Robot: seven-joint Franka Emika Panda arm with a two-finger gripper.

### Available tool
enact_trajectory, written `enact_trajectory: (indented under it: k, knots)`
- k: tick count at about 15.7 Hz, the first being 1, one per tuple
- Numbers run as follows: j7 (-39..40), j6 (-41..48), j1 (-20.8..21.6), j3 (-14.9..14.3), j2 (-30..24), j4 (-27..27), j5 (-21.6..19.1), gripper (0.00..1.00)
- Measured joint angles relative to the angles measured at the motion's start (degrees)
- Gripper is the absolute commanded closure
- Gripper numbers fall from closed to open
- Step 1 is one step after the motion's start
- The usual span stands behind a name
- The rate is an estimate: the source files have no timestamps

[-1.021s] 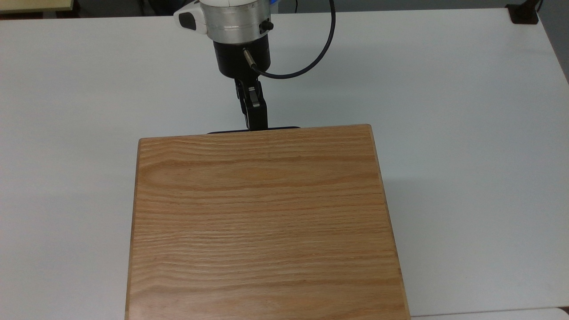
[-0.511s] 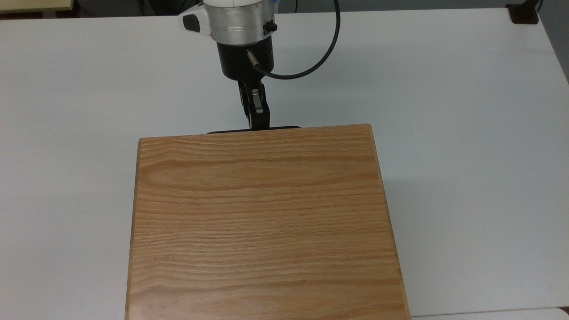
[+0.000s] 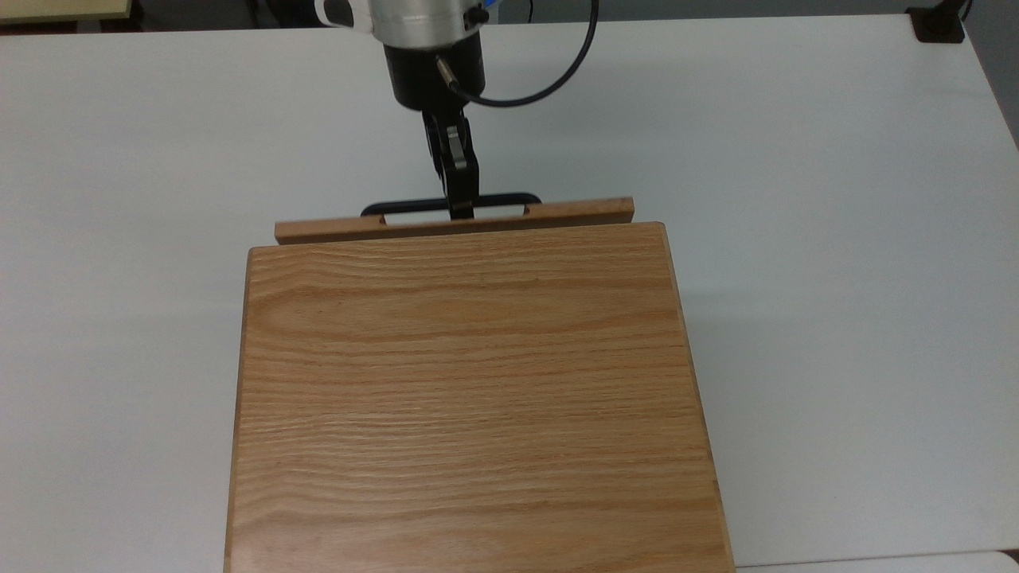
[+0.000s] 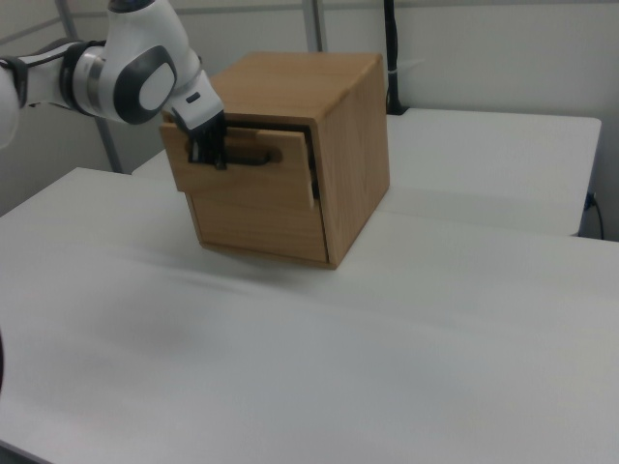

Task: Open the drawer by sliding it
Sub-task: 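Pull the handle straight out, sliding the upper drawer from the cabinet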

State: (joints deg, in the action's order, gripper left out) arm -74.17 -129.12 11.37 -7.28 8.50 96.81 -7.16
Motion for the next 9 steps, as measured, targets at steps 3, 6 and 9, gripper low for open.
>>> enact_trajectory:
  k: [3,6,9]
  knots:
    - [3.71,6.13,-0.04,-0.34,-6.48,5.82,-1.25,1.00]
    - [6.66,9.42,-0.13,-0.79,-14.38,13.79,-2.37,1.00]
    - [7.75,11.72,-0.14,-0.83,-20.19,19.36,-2.37,1.00]
